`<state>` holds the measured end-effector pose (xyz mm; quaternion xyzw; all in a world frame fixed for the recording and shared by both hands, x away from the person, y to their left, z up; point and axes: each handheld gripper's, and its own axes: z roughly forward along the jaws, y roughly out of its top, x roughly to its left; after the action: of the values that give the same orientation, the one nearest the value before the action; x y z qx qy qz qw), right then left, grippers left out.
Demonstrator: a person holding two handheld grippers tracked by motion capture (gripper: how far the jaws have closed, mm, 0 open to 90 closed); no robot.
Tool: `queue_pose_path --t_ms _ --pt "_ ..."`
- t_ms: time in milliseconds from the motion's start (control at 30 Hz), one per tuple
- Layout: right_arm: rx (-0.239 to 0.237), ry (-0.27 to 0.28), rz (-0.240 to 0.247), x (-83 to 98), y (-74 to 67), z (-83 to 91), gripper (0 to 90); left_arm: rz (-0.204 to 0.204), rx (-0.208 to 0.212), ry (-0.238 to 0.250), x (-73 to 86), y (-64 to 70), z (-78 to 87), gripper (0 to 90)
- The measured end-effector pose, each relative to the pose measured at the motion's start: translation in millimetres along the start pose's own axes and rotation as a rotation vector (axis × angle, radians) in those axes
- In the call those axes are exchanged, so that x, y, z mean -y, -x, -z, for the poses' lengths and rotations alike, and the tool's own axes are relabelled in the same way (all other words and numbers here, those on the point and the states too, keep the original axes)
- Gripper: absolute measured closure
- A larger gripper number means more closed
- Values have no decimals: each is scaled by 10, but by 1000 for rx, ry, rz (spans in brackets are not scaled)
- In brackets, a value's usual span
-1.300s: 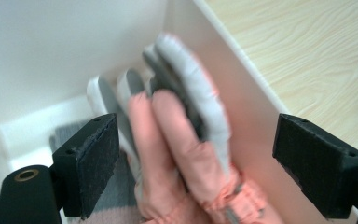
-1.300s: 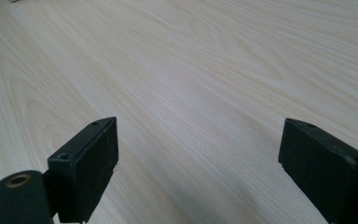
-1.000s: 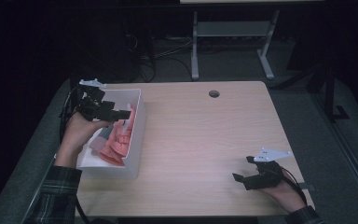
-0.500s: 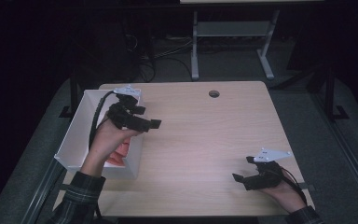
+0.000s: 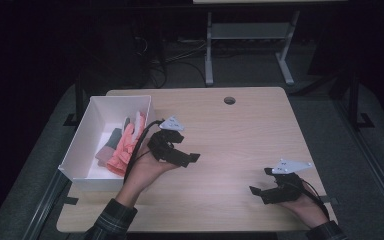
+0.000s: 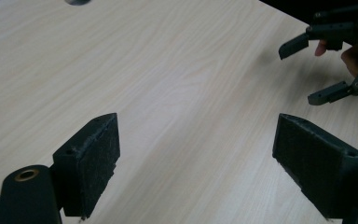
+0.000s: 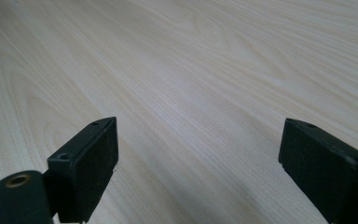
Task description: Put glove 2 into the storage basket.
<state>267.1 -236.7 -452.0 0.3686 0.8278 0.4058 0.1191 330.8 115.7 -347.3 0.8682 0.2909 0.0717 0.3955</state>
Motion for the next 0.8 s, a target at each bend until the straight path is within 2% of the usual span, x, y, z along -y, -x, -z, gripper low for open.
queue_pose_path --t_ms 100,267,300,600,800 --pt "2 -3 1 2 -3 -4 116 -22 15 -11 65 55 -102 143" --pt "8 -7 3 9 -7 -19 116 -35 18 -18 181 122 -239 143" --pt "9 -6 2 11 -8 -23 116 -52 16 -24 214 133 -267 144" --pt "30 -28 14 33 -17 -68 118 -56 33 -70 488 188 -450 144" --pt "40 -36 11 45 -24 -94 118 -50 21 -98 667 196 -553 144"
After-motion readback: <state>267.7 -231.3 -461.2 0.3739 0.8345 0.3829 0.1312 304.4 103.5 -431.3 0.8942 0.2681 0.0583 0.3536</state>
